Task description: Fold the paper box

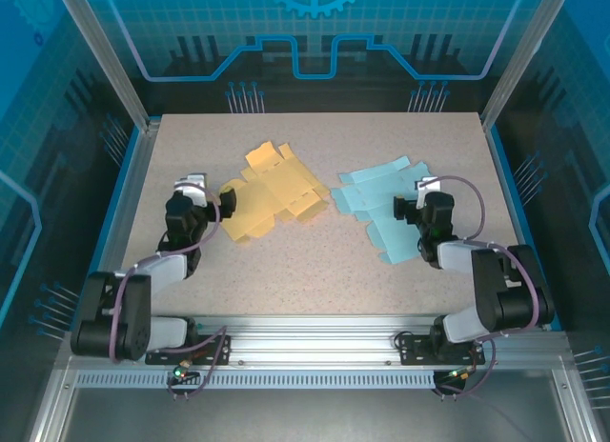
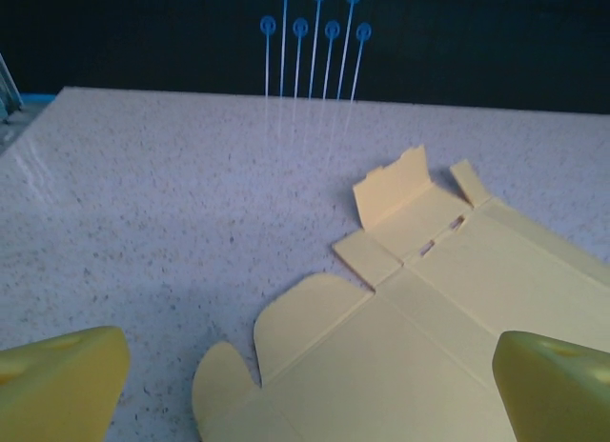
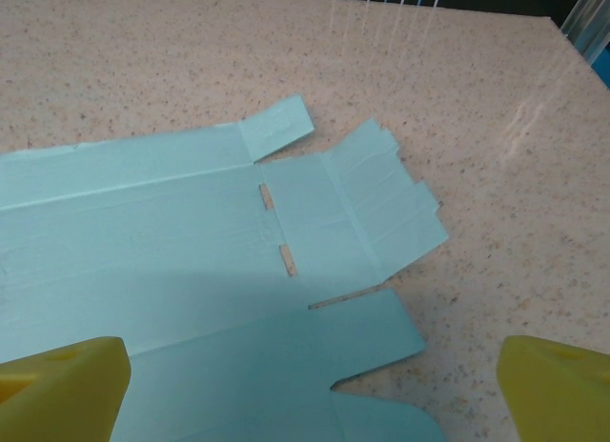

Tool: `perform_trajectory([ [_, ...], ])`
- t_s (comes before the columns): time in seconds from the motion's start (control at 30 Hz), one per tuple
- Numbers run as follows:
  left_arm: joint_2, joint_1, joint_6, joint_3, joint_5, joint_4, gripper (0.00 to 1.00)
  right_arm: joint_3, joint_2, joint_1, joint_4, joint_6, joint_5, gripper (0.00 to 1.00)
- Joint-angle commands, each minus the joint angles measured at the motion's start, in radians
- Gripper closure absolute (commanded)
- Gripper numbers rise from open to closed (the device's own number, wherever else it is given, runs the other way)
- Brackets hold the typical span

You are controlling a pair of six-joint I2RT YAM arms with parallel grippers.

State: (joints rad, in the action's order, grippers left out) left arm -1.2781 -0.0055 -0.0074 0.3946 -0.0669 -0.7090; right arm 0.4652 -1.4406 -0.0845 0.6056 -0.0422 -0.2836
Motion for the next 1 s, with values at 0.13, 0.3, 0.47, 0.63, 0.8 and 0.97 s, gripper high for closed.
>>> perform_trajectory([
  [0.13,0.065,0.006,-0.044,0.229,0.056,0.311,0.01,0.186,0.186,-0.015,-0.469,-0.193,-0.120,0.00],
  [0.3,-0.030,0.006,-0.066,0.418,0.078,0.454,0.01,0.385,0.161,-0.023,-0.856,-0.441,-0.039,0.00],
  [0.47,-0.140,0.006,-0.078,0.563,0.088,0.566,0.01,0.497,0.045,-0.135,-0.952,-0.608,0.189,0.00],
  [0.63,-0.207,0.006,-0.101,0.637,0.083,0.618,0.01,0.577,-0.106,-0.328,-0.907,-0.749,0.293,0.04],
  [0.8,-0.209,0.009,-0.124,0.632,0.055,0.621,0.01,0.642,-0.262,-0.452,-0.810,-0.858,0.377,0.17],
  [0.97,-0.198,0.012,-0.142,0.598,0.072,0.612,0.01,0.651,-0.358,-0.508,-0.731,-0.950,0.380,0.24],
])
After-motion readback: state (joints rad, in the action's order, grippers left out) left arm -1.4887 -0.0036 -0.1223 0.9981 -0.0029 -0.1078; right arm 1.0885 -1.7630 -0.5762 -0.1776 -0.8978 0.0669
